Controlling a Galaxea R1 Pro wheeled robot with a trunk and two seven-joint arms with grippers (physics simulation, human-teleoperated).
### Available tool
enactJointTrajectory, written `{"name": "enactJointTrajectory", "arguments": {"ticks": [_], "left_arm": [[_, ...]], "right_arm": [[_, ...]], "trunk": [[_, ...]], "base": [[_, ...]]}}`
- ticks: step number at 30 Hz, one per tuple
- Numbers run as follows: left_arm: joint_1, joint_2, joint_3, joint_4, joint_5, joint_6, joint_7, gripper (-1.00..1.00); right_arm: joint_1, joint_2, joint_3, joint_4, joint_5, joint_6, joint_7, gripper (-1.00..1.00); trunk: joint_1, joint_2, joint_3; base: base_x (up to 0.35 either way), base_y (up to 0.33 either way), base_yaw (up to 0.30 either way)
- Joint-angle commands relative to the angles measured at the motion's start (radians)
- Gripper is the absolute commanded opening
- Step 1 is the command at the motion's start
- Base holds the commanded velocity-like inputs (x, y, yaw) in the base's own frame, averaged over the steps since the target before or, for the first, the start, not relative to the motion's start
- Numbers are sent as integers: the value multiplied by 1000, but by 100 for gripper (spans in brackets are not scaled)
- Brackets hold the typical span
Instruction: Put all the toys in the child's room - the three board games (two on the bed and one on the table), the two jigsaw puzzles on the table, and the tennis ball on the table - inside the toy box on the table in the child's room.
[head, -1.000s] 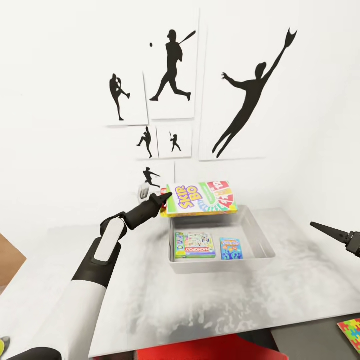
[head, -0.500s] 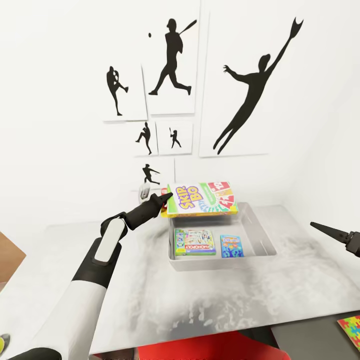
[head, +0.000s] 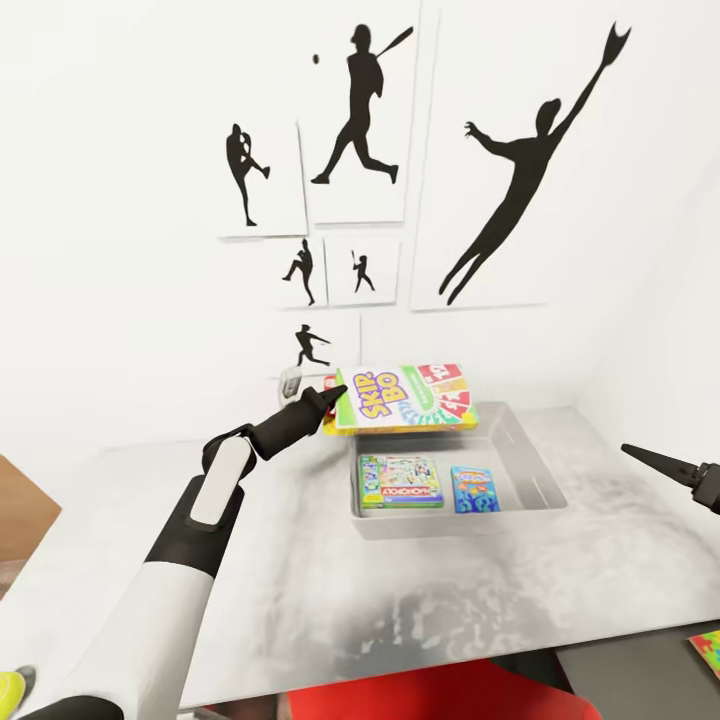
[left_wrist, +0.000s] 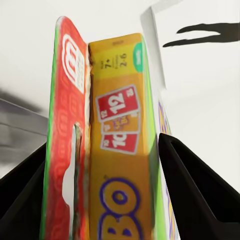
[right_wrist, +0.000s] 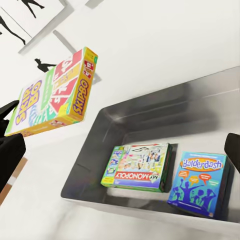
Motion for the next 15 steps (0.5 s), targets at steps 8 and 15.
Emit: {"name": "enactJointTrajectory", "arguments": {"ticks": [8,15], "left_arm": [[-6,-3,-13,-1,1,5,-1,-100],[-8,-5,-21,-1,0,3,-1,-100]], "right_arm": [[-1,0,-7,0,3,3,5,100],[-1,0,-8,0,3,3,4,100]], "trunk": [[1,-2,-3],[1,-2,-3]], "base": [[0,22,0],[0,4,-14]]}}
